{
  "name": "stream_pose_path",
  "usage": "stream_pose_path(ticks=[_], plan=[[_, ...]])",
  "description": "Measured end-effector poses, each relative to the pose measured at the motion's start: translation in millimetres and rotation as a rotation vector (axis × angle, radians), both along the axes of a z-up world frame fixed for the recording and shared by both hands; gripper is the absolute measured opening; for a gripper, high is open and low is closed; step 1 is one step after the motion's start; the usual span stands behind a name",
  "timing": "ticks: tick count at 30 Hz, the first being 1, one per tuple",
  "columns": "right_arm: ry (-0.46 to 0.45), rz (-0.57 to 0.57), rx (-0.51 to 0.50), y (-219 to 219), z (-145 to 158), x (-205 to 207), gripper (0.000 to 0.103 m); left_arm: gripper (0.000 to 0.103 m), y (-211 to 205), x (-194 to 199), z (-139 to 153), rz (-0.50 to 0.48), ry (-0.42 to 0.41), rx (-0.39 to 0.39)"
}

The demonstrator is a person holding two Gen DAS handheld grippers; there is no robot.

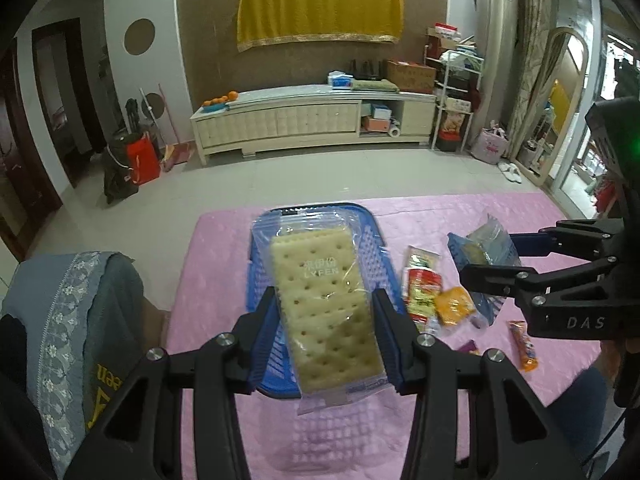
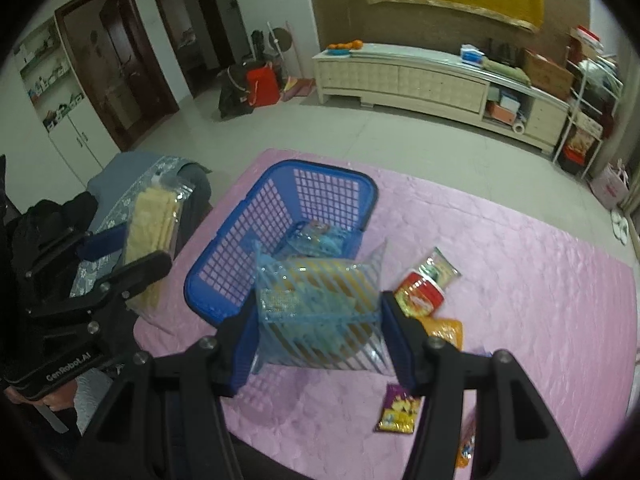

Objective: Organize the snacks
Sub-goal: 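Carry the striped pack into the basket with the right tool while the left tool holds the crackers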

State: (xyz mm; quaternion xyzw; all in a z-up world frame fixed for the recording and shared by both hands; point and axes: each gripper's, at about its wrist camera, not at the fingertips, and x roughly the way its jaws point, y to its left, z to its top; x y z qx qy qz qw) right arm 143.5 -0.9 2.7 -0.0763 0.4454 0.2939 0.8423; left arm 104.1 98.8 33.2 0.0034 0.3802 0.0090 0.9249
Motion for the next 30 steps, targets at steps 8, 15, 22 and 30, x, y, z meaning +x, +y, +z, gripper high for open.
stream_pose_path(ticks=[8, 15, 22, 30], plan=[[0.058, 0.032, -0.024, 43.7, -20.4, 37.2, 0.062, 0.043, 20.2, 25.3, -23.3, 0.019, 0.036, -0.02], [0.127, 0.039, -0.098, 68.9, -59.2, 54.1, 0.062, 0.043, 38.3, 44.4, -51.2, 0.028, 0.082, -0.06], [0.148, 0.029, -0.123, 78.6, -75.2, 60.5, 0.062, 0.043, 56.6, 53.0, -64.5, 0.04, 0.099, -0.107], [0.139, 0.029, -0.163, 78.3, -78.2, 56.7, 0.083, 0.043, 64.0, 48.4, -63.2, 0.041, 0.094, -0.099]])
